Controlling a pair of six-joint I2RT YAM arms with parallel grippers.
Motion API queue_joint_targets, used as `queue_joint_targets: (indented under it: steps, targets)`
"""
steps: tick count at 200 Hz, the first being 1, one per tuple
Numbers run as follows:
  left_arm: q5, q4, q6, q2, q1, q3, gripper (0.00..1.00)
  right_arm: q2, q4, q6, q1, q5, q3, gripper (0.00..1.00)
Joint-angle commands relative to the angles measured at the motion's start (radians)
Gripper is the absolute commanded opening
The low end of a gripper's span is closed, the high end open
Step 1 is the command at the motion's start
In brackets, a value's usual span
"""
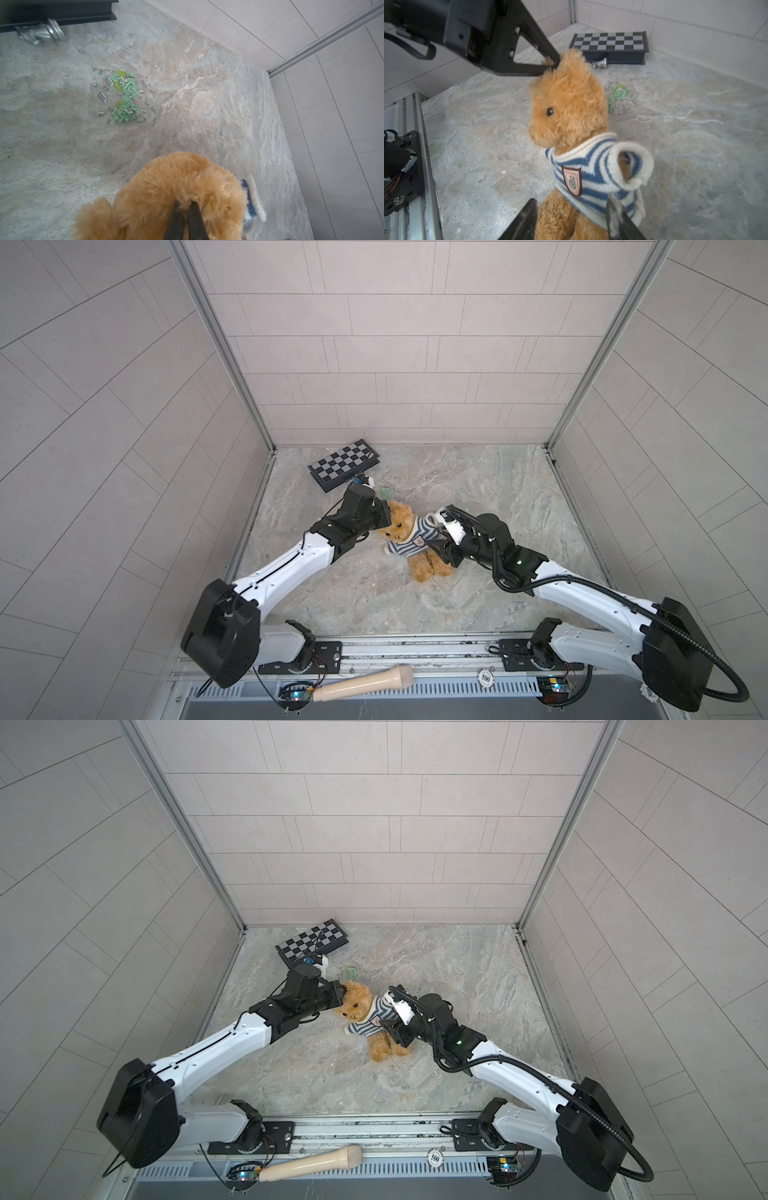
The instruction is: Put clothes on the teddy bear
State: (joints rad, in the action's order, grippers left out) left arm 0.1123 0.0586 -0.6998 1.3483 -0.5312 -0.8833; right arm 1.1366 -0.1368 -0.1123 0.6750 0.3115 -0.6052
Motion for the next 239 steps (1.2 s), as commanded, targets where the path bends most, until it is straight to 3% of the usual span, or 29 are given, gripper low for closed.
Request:
queue_joint_targets:
  steps: [1,58,74,94,159,199,239]
  targets:
    - [0.013,-0.057,-0.009,0.081,0.022,-0.055,0.00,0.050,-0.093,-0.023,0.000,0.021,0.011,0.56]
    - [0.002,-0.040,0.040,0.261,0.022,-0.194,0.02,0.176,-0.138,-0.061,-0.007,-0.082,0.020,0.53]
    - [-0.015,-0.043,0.042,0.273,0.037,-0.189,0.08,0.162,-0.107,-0.073,-0.019,-0.133,0.022,0.52]
    - [0.001,-0.064,0.044,0.266,0.062,-0.177,0.22,0.145,-0.059,-0.077,-0.047,-0.155,0.023,0.51]
    - [0.095,-0.117,0.059,0.145,0.061,-0.095,0.52,0.183,0.004,-0.097,-0.126,-0.178,0.001,0.48]
    - [0.066,-0.099,0.093,-0.020,0.062,0.042,0.70,0.229,-0.004,-0.108,-0.160,-0.175,-0.007,0.47]
    - [0.092,-0.104,0.105,-0.179,0.059,0.212,0.76,0.268,-0.013,-0.107,-0.185,-0.157,-0.008,0.46]
